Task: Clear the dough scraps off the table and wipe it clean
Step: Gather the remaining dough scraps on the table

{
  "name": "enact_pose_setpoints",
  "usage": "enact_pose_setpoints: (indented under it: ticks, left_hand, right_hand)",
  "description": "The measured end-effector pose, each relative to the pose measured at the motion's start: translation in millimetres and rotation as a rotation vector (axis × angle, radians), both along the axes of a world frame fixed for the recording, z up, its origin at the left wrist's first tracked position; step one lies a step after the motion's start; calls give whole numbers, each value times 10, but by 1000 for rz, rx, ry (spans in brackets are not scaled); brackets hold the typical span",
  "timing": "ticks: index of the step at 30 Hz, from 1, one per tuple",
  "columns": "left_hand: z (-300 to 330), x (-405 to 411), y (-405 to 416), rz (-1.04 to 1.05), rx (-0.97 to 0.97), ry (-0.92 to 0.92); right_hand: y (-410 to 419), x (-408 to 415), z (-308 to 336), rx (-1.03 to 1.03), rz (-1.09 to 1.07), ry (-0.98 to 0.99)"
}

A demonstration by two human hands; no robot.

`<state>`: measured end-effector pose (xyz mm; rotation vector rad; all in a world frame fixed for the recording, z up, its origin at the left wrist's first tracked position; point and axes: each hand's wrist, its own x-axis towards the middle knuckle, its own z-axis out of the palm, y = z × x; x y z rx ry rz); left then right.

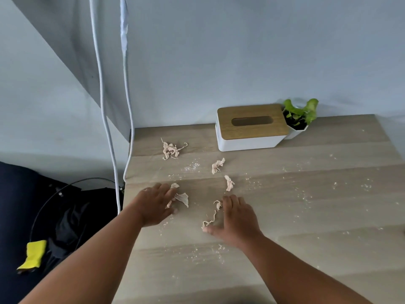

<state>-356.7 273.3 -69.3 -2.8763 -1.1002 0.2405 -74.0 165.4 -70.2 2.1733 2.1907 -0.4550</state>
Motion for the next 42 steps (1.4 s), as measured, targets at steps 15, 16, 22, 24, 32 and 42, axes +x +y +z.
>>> enact_pose_setpoints:
  ticks: [15, 16, 22, 24, 32, 42]
  left_hand:
    - [106, 159, -31, 111, -49, -29]
    - [133, 177, -51, 141, -47, -68]
    - [183, 188, -116, 319, -252, -285]
    - [141, 170, -136, 367, -316, -307]
    - [111, 158, -262, 405, -362, -163]
    - [162, 203, -376, 403, -204, -282]
  right_hand:
    - [54, -80, -136, 145, 214, -122]
    - [61, -91, -121, 117, 214, -119]
    - [125, -23, -26, 9, 151, 36]
    - [129, 32, -41, -12, 77, 137]
    - [38, 170, 88, 12, -89, 297]
    - [28, 351, 310, 54, -182, 209]
